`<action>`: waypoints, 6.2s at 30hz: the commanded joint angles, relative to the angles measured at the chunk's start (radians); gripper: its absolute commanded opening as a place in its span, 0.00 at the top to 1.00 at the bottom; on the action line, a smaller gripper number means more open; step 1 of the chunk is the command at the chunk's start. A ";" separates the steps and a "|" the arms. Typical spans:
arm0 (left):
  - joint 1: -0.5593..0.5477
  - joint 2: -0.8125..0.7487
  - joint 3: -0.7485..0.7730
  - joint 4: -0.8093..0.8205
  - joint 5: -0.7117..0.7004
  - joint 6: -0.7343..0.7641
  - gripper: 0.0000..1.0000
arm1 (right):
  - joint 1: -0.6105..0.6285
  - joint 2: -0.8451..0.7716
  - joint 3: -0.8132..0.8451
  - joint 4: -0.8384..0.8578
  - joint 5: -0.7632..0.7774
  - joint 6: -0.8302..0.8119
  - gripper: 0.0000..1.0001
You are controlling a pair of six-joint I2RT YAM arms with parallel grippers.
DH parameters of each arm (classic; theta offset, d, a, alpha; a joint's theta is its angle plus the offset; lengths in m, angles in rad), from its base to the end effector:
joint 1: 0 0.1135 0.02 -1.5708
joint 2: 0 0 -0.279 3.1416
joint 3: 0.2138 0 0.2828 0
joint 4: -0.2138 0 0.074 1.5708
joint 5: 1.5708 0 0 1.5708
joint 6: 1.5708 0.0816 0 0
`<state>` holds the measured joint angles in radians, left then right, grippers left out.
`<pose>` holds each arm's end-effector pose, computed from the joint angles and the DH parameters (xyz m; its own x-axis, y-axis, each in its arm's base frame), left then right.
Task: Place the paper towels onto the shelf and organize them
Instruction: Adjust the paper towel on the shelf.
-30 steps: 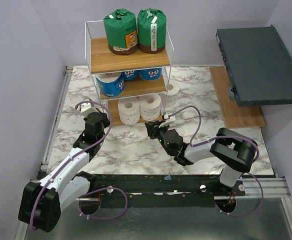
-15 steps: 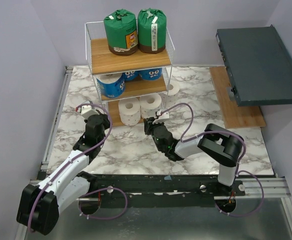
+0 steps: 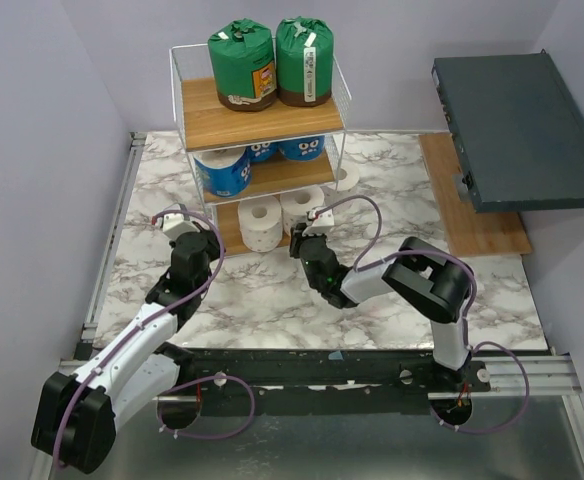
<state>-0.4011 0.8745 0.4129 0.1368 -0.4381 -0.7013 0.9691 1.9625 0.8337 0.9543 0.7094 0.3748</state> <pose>0.2486 -0.0678 0.2110 -0.2138 -0.5440 -0.8114 -0.2022 0.8373 -0.5080 0.2888 0.3267 0.1236 -0.1875 0.2176 -0.9578 -0.2082 0.9442 0.2553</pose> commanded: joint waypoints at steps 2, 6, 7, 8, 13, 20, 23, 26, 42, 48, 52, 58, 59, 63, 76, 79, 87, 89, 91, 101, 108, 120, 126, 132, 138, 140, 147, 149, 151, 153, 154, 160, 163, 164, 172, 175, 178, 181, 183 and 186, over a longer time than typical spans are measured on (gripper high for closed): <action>-0.028 -0.011 -0.030 -0.011 0.080 -0.040 1.00 | -0.025 0.055 0.072 -0.015 0.000 -0.056 0.80; -0.031 -0.011 -0.031 -0.009 0.085 -0.037 1.00 | -0.039 0.087 0.119 -0.033 -0.005 -0.065 0.80; -0.031 -0.010 -0.030 -0.008 0.087 -0.035 1.00 | -0.043 0.092 0.128 -0.035 -0.008 -0.066 0.80; -0.031 -0.009 -0.030 -0.007 0.088 -0.034 1.00 | -0.044 0.098 0.137 -0.038 -0.008 -0.066 0.80; -0.034 -0.009 -0.039 0.000 0.094 -0.034 1.00 | -0.059 0.120 0.160 -0.049 -0.004 -0.071 0.80; -0.035 -0.016 -0.040 0.000 0.100 -0.032 1.00 | -0.085 0.148 0.204 -0.059 -0.015 -0.100 0.80; -0.035 -0.010 -0.037 0.001 0.101 -0.030 1.00 | -0.087 0.157 0.223 -0.050 -0.020 -0.128 0.80; -0.035 -0.006 -0.037 0.001 0.102 -0.029 1.00 | -0.087 0.151 0.225 -0.057 -0.029 -0.131 0.79; -0.035 0.011 -0.026 -0.003 0.074 -0.030 1.00 | -0.022 -0.185 -0.031 -0.149 -0.157 -0.048 0.75; -0.034 0.005 -0.016 -0.005 0.074 -0.031 1.00 | 0.046 -0.225 -0.102 -0.168 -0.230 -0.013 0.78; -0.034 0.007 -0.018 -0.001 0.086 -0.039 1.00 | 0.068 -0.185 -0.101 -0.177 -0.268 0.051 0.84; -0.035 0.004 -0.026 -0.002 0.093 -0.042 1.00 | 0.106 -0.103 -0.045 -0.139 -0.300 0.099 0.87; -0.035 0.004 -0.030 -0.002 0.093 -0.043 1.00 | 0.106 -0.088 -0.031 -0.139 -0.300 0.109 0.87; -0.036 0.000 -0.039 -0.002 0.098 -0.048 1.00 | 0.105 -0.028 0.024 -0.140 -0.278 0.125 0.88; -0.036 -0.023 -0.059 -0.011 0.104 -0.054 1.00 | 0.060 0.113 0.185 -0.198 -0.198 0.120 0.89; -0.036 -0.025 -0.060 -0.012 0.104 -0.053 1.00 | 0.042 0.135 0.214 -0.204 -0.198 0.104 0.89; -0.036 -0.022 -0.062 -0.009 0.113 -0.053 1.00 | -0.005 0.188 0.287 -0.221 -0.212 0.079 0.89; -0.036 -0.022 -0.063 -0.009 0.116 -0.055 1.00 | -0.012 0.200 0.310 -0.225 -0.214 0.070 0.89; -0.036 -0.025 -0.064 -0.009 0.119 -0.056 1.00 | -0.019 0.210 0.331 -0.228 -0.219 0.064 0.89; -0.036 -0.030 -0.077 -0.011 0.115 -0.056 1.00 | -0.057 0.249 0.383 -0.246 -0.205 0.055 0.89; -0.036 -0.030 -0.082 -0.006 0.115 -0.057 1.00 | -0.076 0.267 0.401 -0.246 -0.200 0.043 0.89; -0.036 -0.002 -0.076 0.015 0.124 -0.056 1.00 | -0.078 0.214 0.355 -0.230 -0.247 0.052 0.89; -0.036 -0.007 -0.070 0.021 0.113 -0.055 1.00 | -0.067 0.090 0.232 -0.213 -0.307 0.081 0.87; -0.036 -0.018 -0.063 0.019 0.107 -0.053 1.00 | -0.062 -0.062 0.065 -0.182 -0.253 0.076 0.86; -0.036 -0.026 -0.062 0.017 0.113 -0.056 1.00 | -0.064 -0.073 0.009 -0.101 -0.091 -0.002 0.87; -0.036 -0.032 -0.062 0.013 0.115 -0.056 1.00 | -0.066 -0.044 0.032 -0.087 -0.054 -0.029 0.88; -0.037 -0.039 -0.076 0.010 0.130 -0.059 1.00 | -0.092 0.056 0.118 -0.046 0.003 -0.069 0.88; -0.038 -0.033 -0.078 0.013 0.134 -0.063 1.00 | -0.096 0.086 0.151 -0.047 0.016 -0.088 0.88; -0.038 -0.029 -0.079 0.016 0.139 -0.066 1.00 | -0.103 0.113 0.175 -0.048 0.030 -0.097 0.88; -0.039 -0.025 -0.078 0.018 0.142 -0.065 1.00 | -0.113 0.132 0.195 -0.048 0.034 -0.099 0.88; -0.039 -0.024 -0.077 0.018 0.141 -0.063 1.00 | -0.119 0.143 0.204 -0.048 0.031 -0.099 0.88; -0.039 -0.019 -0.077 0.016 0.140 -0.054 1.00 | -0.145 0.179 0.260 -0.054 0.020 -0.111 0.88; -0.039 -0.019 -0.078 0.012 0.137 -0.052 1.00 | -0.154 0.190 0.282 -0.066 0.010 -0.106 0.88; -0.039 -0.018 -0.079 0.011 0.136 -0.052 1.00 | -0.156 0.193 0.291 -0.072 0.009 -0.105 0.88; -0.039 -0.031 -0.088 0.003 0.133 -0.050 1.00 | -0.173 0.227 0.347 -0.100 -0.001 -0.097 0.88; -0.039 -0.031 -0.089 0.003 0.133 -0.049 1.00 | -0.178 0.234 0.361 -0.109 -0.004 -0.095 0.88; -0.039 -0.029 -0.091 0.004 0.132 -0.049 1.00 | -0.181 0.235 0.367 -0.124 -0.011 -0.088 0.88; -0.039 -0.029 -0.092 0.007 0.130 -0.049 1.00 | -0.180 0.206 0.335 -0.125 -0.030 -0.072 0.88; -0.039 -0.028 -0.091 0.008 0.127 -0.049 1.00 | -0.180 0.167 0.291 -0.130 -0.054 -0.037 0.88; -0.039 -0.024 -0.090 0.015 0.127 -0.051 1.00 | -0.168 0.101 0.211 -0.124 -0.082 0.005 0.87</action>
<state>-0.4343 0.8528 0.3325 0.1402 -0.3199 -0.7563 0.8028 2.1525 1.1255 0.8474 0.6659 0.3176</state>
